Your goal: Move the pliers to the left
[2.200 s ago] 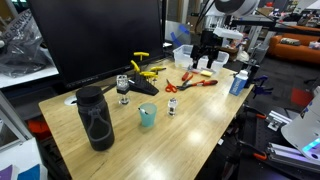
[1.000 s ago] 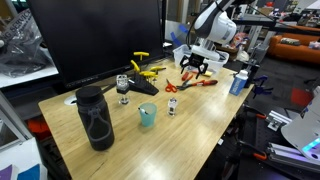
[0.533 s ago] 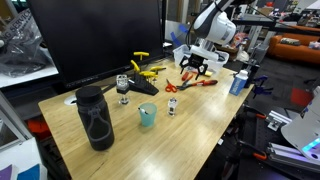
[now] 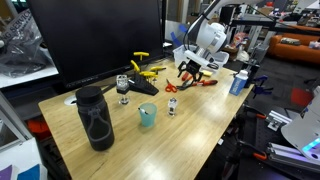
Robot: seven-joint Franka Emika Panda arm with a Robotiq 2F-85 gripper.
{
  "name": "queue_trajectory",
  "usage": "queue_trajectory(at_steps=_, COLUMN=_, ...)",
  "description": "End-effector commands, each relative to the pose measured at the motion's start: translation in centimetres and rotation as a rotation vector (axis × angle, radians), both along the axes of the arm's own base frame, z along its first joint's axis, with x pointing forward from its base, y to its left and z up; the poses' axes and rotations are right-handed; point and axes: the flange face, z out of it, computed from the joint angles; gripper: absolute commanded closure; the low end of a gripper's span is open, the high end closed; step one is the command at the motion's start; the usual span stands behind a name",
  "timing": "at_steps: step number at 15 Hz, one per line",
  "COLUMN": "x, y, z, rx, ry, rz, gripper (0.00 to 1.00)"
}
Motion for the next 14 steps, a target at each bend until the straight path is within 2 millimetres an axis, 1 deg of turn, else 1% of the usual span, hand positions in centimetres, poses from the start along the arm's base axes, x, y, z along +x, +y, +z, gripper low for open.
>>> queue_trajectory(at_steps=1, x=1.0, y=-0.9, z=-2.2, rx=0.007, ry=0.009, rz=-0.117, gripper=0.00)
queue_trajectory(at_steps=4, x=1.3, y=-1.2, z=-4.1, rx=-0.027, ry=0.036, rz=-0.171, gripper=0.00)
queue_trajectory(at_steps=6, x=1.6, y=-1.5, z=-4.9, rx=-0.041, ry=0.048, rz=-0.201, gripper=0.00)
queue_trajectory(at_steps=7, x=1.8, y=-1.5, z=-4.7, rx=-0.049, ry=0.041, rz=-0.218, gripper=0.00)
queue_trajectory(at_steps=10, x=2.0, y=-1.6, z=-4.9, rx=-0.038, ry=0.051, rz=-0.242, gripper=0.01)
queue_trajectory(at_steps=12, x=1.4, y=-1.5, z=-5.6, rx=-0.017, ry=0.102, rz=-0.235, gripper=0.01)
queue_trajectory(at_steps=14, x=1.0, y=-1.5, z=-5.8, rx=-0.014, ry=0.149, rz=-0.224, gripper=0.00)
